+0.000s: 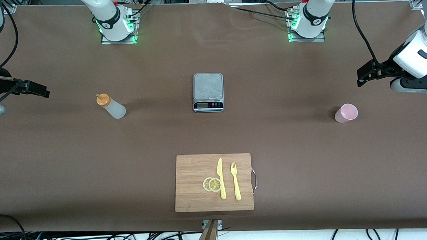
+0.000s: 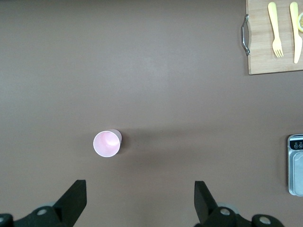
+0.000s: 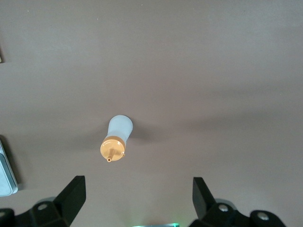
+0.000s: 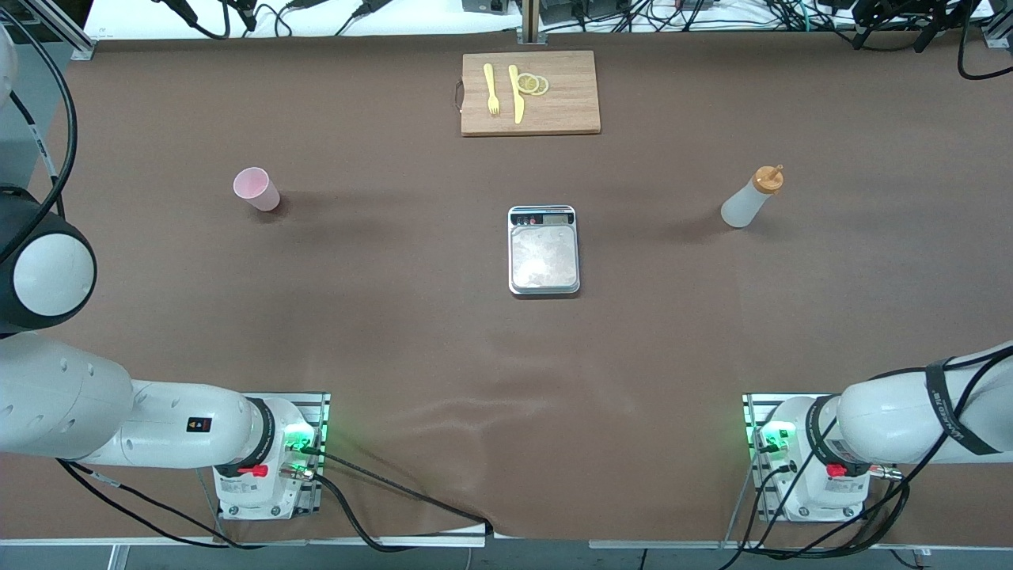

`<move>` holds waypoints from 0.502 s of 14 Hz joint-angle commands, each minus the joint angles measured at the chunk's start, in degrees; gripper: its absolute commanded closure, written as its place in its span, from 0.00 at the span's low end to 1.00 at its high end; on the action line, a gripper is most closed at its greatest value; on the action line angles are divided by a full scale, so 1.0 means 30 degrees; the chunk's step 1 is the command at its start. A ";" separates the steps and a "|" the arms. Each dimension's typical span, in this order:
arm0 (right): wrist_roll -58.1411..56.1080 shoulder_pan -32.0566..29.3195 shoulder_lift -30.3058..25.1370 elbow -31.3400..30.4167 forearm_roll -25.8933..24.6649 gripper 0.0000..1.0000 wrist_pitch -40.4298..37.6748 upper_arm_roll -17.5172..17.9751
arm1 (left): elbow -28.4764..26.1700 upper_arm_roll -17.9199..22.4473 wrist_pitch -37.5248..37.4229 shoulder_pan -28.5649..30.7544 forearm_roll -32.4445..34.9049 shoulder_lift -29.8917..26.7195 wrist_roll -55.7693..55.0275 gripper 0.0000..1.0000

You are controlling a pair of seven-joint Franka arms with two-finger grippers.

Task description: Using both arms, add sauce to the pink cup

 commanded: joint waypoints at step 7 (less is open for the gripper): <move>0.0286 -0.0075 0.1009 0.1800 -0.0002 0.00 0.0119 0.0000 | -0.0087 0.0050 -0.0357 0.0007 -0.0251 -0.0048 0.0872 0.00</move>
